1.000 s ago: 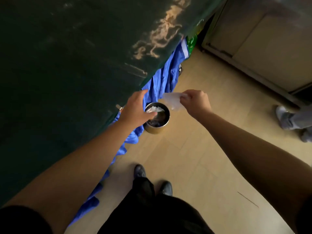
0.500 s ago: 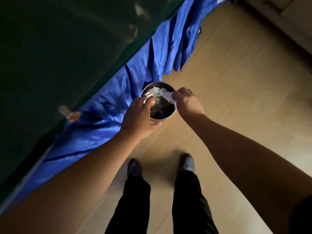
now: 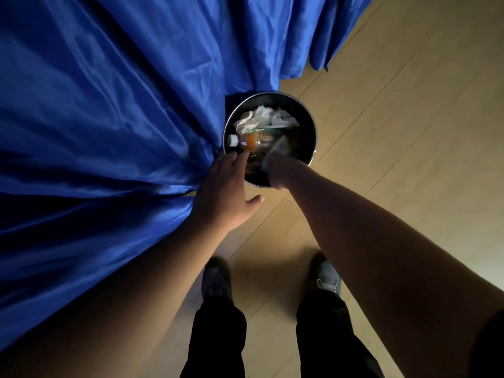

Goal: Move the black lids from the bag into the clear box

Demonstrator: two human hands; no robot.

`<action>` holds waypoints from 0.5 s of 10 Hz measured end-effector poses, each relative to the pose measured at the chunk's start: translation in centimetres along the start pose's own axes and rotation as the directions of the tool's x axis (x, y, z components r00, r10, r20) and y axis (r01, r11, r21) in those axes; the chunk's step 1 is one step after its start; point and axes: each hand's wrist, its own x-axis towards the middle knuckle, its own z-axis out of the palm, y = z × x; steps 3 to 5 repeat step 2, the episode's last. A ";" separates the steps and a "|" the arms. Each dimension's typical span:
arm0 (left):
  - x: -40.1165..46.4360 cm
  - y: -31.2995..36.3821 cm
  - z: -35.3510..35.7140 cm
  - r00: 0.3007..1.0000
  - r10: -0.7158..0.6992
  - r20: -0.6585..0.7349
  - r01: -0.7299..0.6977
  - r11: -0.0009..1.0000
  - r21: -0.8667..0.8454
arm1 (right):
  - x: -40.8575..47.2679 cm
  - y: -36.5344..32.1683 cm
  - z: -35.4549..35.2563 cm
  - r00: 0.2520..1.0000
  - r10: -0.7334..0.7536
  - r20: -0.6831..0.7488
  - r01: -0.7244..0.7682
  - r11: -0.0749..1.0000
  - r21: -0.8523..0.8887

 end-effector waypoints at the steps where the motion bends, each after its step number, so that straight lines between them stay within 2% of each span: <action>1: 0.5 0.6 -1.2 1.000 0.023 -0.017 -0.024 1.000 -0.018 | -1.3 0.1 -2.1 0.996 0.003 -0.094 -0.006 1.000 -0.030; 2: -0.8 2.3 -5.1 0.996 0.037 -0.077 -0.042 0.997 -0.070 | -7.8 -0.3 -5.3 0.957 0.010 -0.290 0.031 0.990 0.135; 5: -0.8 2.3 -5.1 0.996 0.037 -0.077 -0.042 0.997 -0.070 | -7.8 -0.3 -5.3 0.957 0.010 -0.290 0.031 0.990 0.135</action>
